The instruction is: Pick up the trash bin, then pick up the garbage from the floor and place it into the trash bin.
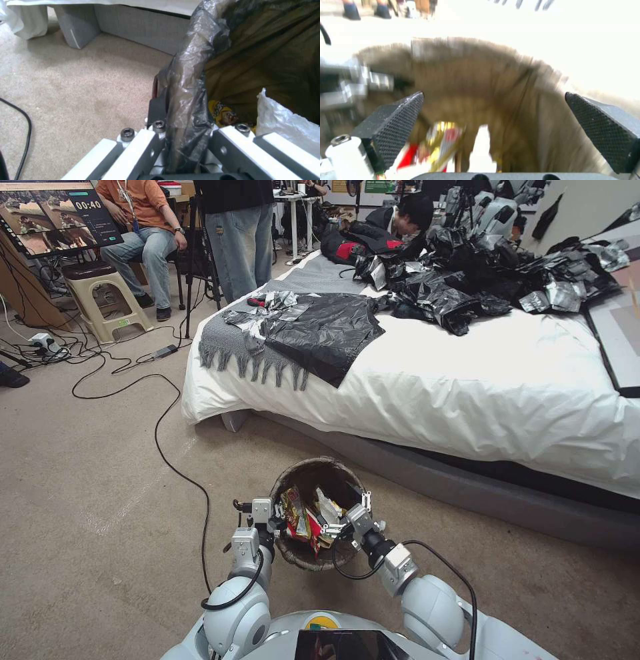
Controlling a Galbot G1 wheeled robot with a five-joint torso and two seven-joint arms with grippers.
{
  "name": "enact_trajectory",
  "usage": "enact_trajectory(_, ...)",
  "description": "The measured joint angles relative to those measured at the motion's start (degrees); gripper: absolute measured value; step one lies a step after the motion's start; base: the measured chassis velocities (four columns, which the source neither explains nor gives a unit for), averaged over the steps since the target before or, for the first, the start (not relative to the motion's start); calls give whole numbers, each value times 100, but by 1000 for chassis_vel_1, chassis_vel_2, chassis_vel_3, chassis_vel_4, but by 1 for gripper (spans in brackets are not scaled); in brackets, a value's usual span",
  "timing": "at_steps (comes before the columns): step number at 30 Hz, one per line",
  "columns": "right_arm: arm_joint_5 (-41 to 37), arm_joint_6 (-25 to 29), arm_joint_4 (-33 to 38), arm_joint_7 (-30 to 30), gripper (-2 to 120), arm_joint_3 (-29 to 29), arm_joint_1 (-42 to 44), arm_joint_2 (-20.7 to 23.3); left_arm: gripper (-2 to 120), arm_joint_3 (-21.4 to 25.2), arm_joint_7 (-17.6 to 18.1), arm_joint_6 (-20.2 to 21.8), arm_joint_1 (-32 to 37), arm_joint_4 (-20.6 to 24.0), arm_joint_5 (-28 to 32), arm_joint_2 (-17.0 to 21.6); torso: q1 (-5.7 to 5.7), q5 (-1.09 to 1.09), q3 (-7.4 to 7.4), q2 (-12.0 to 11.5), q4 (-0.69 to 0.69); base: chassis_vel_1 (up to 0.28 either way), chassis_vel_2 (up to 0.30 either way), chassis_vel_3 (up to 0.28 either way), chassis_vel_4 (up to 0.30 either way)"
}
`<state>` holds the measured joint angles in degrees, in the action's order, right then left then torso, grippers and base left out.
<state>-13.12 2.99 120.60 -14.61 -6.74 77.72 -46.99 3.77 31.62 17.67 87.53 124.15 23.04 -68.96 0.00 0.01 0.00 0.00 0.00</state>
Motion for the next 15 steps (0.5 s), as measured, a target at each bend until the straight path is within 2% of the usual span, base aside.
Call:
enact_trajectory(5, -169, 162, 644, -100, 100, 685, 189, 76, 0, 44, -7, -56, 44, -4, -50, 0, 0, -1, 0, 0, -1, 0, 0, 0, 0)
enact_trajectory(7, -222, 164, 717, -142, 100, 783, 196, 75, 0, 53, -10, -65, 52, -4, -69, -2, 0, -1, 0, 0, -1, 0, 0, 0, 0)
enact_trajectory(10, -549, 92, 994, -400, 100, 1443, 232, -25, 0, 100, -16, -111, 94, -4, -170, -10, 0, 0, 0, 0, 0, 0, 0, 0, 0)
enact_trajectory(12, -605, 54, 1040, -444, 100, 1578, 256, -51, 0, 104, -16, -118, 98, -5, -183, -13, 0, 0, 0, 0, 0, 0, 0, 0, 0)
enact_trajectory(15, -771, -105, 1176, -667, 100, 2222, 425, -174, 0, 172, -17, -180, 144, -18, -260, -39, 0, 0, 0, 0, -1, 0, 0, 0, 0)
